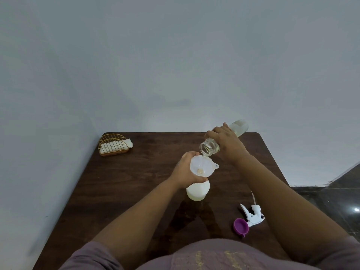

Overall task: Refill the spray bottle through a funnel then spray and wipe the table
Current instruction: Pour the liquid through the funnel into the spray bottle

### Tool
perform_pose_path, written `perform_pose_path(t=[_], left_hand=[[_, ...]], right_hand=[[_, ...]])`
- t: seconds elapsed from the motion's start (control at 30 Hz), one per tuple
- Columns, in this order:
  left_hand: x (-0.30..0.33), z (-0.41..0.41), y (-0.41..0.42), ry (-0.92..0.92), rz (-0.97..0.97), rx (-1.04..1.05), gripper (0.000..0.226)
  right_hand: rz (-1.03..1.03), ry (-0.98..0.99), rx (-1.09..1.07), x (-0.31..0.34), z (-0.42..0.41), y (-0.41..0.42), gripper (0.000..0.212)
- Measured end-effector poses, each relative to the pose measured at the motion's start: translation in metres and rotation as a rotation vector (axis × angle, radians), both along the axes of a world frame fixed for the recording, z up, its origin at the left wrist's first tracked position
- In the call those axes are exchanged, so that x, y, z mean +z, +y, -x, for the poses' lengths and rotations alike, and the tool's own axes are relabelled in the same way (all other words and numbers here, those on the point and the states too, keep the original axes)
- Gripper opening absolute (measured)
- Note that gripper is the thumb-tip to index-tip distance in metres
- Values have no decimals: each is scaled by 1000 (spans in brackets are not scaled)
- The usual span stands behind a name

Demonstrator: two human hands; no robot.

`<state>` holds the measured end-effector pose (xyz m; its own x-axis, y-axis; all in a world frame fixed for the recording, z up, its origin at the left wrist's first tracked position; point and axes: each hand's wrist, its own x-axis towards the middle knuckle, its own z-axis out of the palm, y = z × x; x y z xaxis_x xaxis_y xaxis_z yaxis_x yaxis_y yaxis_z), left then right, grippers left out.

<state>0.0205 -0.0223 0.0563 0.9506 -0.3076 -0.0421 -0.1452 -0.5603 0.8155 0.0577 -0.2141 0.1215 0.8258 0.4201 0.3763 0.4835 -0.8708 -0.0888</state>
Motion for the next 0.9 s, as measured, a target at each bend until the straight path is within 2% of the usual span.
perform_pose_path(t=[0.9], left_hand=[[2, 0, 0, 7, 22, -4, 88]], right_hand=[[3, -1, 8, 0, -2, 2, 41]])
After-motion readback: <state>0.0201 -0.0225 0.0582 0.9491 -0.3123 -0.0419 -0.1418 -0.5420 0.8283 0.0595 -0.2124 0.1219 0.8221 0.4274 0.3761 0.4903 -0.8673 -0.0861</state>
